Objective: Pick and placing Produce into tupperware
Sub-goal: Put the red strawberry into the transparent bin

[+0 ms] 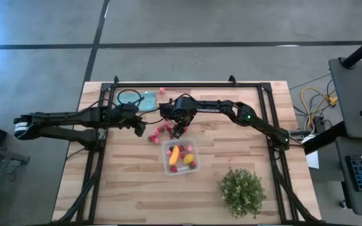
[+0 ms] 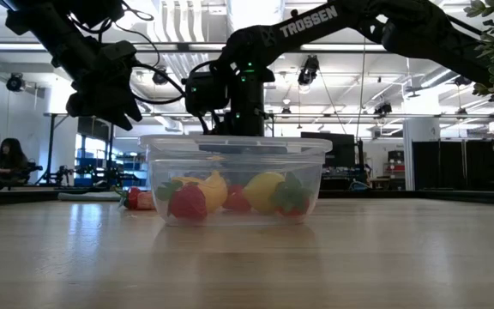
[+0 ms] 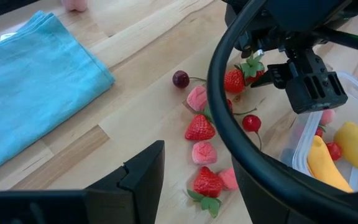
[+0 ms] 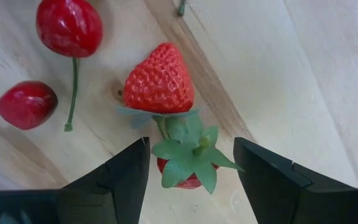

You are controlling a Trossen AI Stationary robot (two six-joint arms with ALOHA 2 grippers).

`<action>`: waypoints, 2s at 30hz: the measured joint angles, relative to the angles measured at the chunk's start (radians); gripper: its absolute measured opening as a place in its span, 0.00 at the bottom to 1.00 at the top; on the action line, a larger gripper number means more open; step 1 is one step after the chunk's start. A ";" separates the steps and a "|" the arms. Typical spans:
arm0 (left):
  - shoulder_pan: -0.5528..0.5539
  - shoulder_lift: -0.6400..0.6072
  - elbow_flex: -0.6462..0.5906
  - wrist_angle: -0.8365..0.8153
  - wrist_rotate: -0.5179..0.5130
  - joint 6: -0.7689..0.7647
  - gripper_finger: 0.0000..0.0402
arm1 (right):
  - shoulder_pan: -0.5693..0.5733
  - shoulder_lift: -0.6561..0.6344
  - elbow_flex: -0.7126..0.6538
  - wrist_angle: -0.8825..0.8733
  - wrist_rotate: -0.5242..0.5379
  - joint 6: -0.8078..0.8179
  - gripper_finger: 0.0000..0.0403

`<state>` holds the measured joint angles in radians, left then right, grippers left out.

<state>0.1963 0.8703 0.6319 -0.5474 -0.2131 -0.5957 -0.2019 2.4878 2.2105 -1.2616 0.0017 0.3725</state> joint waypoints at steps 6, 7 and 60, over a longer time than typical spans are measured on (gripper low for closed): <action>0.000 0.000 0.000 0.063 0.000 0.001 0.43 | 0.000 0.000 0.000 0.014 0.000 0.015 0.55; 0.000 0.000 0.000 0.072 0.000 0.001 0.43 | 0.000 0.000 0.000 0.015 0.000 0.015 0.55; 0.000 0.000 0.000 0.014 0.023 -0.001 0.43 | 0.254 -0.142 0.104 -0.140 0.002 0.017 0.65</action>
<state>0.1964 0.8700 0.6315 -0.5334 -0.1902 -0.5966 0.0525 2.3460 2.3142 -1.4011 0.0037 0.3897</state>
